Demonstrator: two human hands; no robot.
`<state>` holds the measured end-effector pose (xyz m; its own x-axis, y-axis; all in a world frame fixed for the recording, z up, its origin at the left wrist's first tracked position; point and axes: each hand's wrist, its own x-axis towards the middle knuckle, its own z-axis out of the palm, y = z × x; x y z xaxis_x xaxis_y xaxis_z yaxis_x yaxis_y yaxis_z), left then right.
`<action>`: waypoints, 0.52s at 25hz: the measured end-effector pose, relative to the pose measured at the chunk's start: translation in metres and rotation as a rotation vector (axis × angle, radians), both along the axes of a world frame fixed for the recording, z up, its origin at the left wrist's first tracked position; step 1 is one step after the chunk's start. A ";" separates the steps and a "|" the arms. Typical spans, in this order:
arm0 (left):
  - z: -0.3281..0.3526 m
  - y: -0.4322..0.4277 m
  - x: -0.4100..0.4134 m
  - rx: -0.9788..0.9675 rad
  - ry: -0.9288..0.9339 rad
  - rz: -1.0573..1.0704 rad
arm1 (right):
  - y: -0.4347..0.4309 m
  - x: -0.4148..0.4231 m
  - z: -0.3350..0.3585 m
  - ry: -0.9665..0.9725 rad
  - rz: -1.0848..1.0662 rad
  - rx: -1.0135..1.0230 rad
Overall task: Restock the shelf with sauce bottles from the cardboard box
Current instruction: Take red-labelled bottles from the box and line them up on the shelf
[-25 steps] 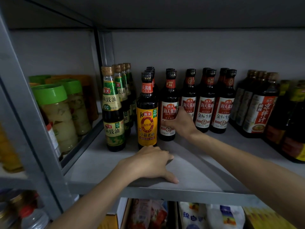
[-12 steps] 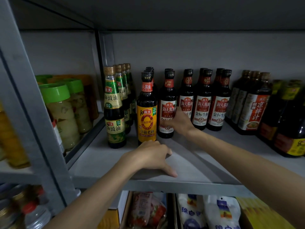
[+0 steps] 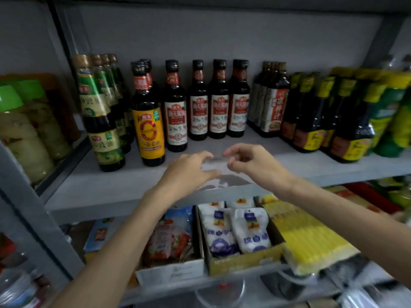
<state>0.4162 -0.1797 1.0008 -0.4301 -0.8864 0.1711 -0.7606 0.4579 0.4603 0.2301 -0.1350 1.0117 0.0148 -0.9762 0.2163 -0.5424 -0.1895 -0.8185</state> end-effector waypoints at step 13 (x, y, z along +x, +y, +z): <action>-0.138 0.168 -0.317 0.353 0.193 -0.330 | 0.237 -0.317 -0.177 -0.049 -0.138 0.482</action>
<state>0.0993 -0.0117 0.8626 -0.6866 -0.7270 -0.0097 -0.4879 0.4508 0.7475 -0.0868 0.1016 0.8349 -0.1206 -0.9573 -0.2626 -0.4943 0.2873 -0.8205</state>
